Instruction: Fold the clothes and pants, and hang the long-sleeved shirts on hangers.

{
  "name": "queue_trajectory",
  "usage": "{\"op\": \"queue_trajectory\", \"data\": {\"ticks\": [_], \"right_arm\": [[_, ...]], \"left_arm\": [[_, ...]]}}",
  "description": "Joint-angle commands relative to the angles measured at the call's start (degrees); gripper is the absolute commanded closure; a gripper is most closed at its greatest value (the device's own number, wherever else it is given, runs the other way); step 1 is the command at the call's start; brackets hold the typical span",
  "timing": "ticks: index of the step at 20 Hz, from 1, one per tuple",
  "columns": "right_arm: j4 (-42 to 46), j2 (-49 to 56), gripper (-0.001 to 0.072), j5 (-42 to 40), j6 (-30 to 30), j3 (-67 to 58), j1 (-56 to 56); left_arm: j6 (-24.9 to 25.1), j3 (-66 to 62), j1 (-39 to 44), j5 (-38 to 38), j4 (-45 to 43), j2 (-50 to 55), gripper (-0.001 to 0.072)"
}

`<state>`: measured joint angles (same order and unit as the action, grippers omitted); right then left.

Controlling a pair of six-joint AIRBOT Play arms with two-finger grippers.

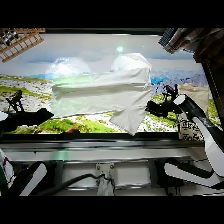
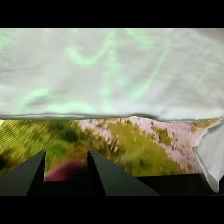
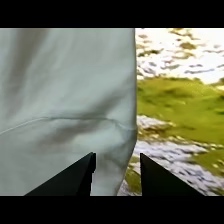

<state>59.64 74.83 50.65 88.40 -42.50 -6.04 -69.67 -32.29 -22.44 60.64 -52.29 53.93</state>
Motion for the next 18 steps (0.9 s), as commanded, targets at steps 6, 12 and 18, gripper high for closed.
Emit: {"op": "queue_trajectory", "data": {"ticks": [6,12,18], "right_arm": [[-2.51,1.66,0.0365,-2.05,-0.83,0.17,4.55],[-3.10,1.51,0.0486,-0.17,-0.44,0.17,7.76],[-1.84,0.79,0.0690,-0.22,-0.61,0.17,7.76]], "left_arm": [[0.02,0.02,-0.04,0.02,0.00,-0.04,0.0413],[0.00,0.02,-0.04,1.44,-0.20,-0.04,0.0413],[-2.54,3.21,-0.04,1.44,-2.12,-0.04,0.0255]]}}
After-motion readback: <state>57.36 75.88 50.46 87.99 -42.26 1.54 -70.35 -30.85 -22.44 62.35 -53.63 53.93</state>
